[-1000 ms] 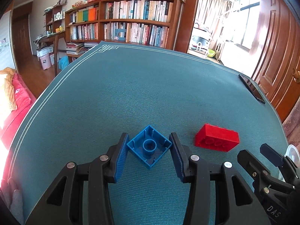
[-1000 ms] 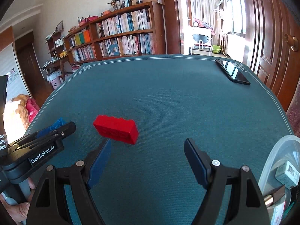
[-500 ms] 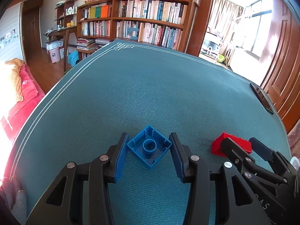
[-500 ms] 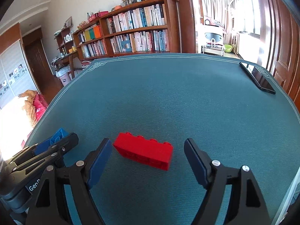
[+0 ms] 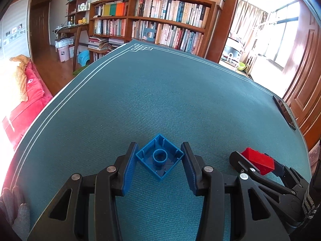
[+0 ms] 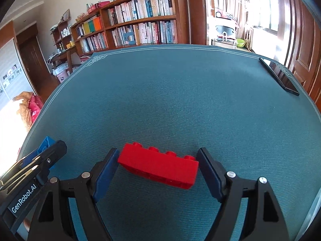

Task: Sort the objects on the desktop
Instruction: 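Grasp the red brick with the right tool while the left holds the blue brick, then carry the blue brick and red brick over the clear bowl with both tools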

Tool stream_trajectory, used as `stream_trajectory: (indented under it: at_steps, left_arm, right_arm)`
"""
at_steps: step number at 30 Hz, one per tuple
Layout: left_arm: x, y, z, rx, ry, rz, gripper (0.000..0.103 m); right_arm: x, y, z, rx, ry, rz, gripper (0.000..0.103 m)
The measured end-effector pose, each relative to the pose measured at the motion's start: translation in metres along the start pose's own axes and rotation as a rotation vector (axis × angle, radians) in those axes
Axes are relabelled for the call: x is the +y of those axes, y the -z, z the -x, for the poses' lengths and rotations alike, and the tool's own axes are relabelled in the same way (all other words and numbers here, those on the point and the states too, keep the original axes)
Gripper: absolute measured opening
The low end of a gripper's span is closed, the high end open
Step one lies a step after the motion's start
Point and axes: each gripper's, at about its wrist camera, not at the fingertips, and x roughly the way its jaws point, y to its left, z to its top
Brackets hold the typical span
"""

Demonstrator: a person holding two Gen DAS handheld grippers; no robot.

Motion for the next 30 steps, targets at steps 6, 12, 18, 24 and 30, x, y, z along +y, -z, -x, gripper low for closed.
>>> stream_trajectory:
  at_steps: [6,12,18,24,30]
  left_arm:
    - [-0.002,0.002,-0.002,0.014,0.003,-0.011,0.047]
    - [-0.008,0.004,-0.004,0.025,0.018,-0.020,0.047]
    - [-0.018,0.007,-0.002,0.029,0.042,-0.042,0.047]
    - [-0.027,0.009,0.002,0.025,0.067,-0.069,0.047]
    - [-0.037,0.013,0.006,0.022,0.090,-0.092,0.047]
  right_arm:
    - [-0.003,0.001,0.001,0.003,0.030,0.014,0.070]
    - [-0.007,0.005,0.005,0.000,0.030,0.006,0.070]
    - [-0.014,0.013,0.013,-0.003,0.033,-0.015,0.070]
    - [-0.019,0.025,0.024,-0.004,0.040,-0.025,0.070]
    - [-0.023,0.042,0.040,-0.008,0.041,-0.036,0.070]
